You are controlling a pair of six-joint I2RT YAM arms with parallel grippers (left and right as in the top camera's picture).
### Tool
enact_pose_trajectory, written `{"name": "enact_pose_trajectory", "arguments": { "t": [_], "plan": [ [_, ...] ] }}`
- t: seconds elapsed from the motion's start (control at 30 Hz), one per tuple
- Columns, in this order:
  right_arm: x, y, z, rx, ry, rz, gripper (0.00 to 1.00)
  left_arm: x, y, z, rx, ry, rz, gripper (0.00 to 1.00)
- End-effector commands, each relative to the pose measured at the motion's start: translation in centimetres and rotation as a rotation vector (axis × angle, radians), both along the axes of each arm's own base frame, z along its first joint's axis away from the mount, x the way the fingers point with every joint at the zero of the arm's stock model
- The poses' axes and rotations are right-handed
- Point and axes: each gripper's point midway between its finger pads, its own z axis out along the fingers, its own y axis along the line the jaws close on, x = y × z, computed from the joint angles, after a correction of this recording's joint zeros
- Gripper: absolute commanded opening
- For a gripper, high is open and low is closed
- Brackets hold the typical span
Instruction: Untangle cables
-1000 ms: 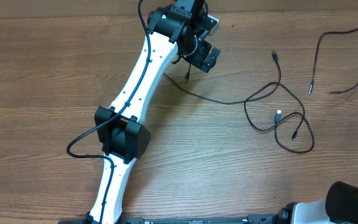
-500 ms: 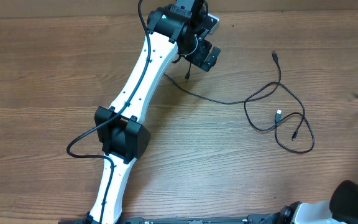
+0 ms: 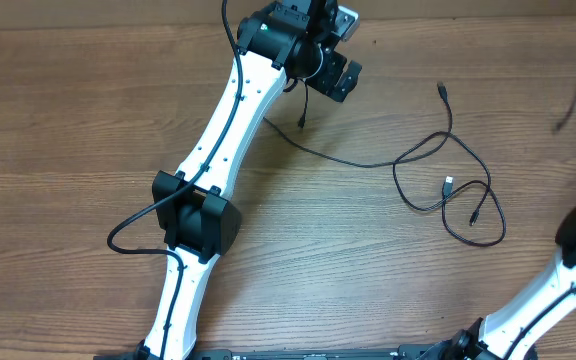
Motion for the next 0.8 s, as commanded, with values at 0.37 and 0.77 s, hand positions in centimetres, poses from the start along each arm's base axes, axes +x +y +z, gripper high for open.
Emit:
{"name": "enact_pose_trajectory", "arguments": {
  "t": [0.37,0.77],
  "plan": [
    [4.3,0.6,-25.6,0.188,0.372,0.040,0.04,2.0,-1.0,5.4,-0.151,-0.118,0.079,1.00],
    [2.5,0.5,-20.5,0.194,0.381,0.026,1.00,1.6,-1.4,5.5,-0.192,-0.077,0.097,1.00]
  ]
}}
